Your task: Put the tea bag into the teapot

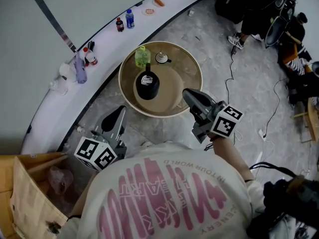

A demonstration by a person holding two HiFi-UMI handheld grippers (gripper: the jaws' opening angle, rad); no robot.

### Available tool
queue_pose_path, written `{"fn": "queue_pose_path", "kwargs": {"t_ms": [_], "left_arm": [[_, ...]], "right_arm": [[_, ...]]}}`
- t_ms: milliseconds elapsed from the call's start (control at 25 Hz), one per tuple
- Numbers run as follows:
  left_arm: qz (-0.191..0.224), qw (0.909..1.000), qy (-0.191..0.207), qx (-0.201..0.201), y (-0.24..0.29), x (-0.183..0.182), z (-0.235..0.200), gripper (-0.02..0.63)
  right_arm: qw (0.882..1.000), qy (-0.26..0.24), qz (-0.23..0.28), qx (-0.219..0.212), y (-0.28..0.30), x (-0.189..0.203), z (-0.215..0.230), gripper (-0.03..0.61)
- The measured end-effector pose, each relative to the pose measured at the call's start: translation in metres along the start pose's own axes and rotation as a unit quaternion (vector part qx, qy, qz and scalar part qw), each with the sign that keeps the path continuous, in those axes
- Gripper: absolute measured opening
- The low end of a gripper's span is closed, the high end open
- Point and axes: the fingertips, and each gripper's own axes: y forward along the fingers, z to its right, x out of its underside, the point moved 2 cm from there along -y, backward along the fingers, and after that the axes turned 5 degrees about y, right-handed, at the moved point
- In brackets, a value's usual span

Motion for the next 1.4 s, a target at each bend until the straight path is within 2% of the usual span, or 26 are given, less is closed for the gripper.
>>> {"fn": "queue_pose_path", "kwargs": {"t_ms": [80, 280, 560, 1080, 1400], "left_arm": [[0.003, 0.9999, 0.010, -0.005, 0.000, -0.001, 0.002, 0.015], [-0.013, 0.9999, -0.004, 0.001, 0.009, 0.008, 0.014, 0.015], [-0.009, 0.9999, -0.012, 0.002, 0.016, 0.009, 0.033, 0.015], [-0.013, 0.9998, -0.010, -0.008, 0.011, 0.017, 0.022, 0.015], [-0.012, 0.9997, -0.012, -0.017, 0.021, 0.011, 0.030, 0.015]], "right_arm": [[1.000, 0.002, 0.001, -0.001, 0.000, -0.001, 0.000, 0.005], [1.000, 0.017, 0.007, 0.003, -0.005, -0.006, 0.005, 0.005], [0.999, 0.021, -0.021, -0.014, -0.011, -0.005, 0.006, 0.005], [1.000, 0.015, -0.019, 0.000, -0.006, 0.001, 0.016, 0.005], [1.000, 0.013, -0.015, 0.005, -0.015, -0.013, 0.025, 0.005]]}}
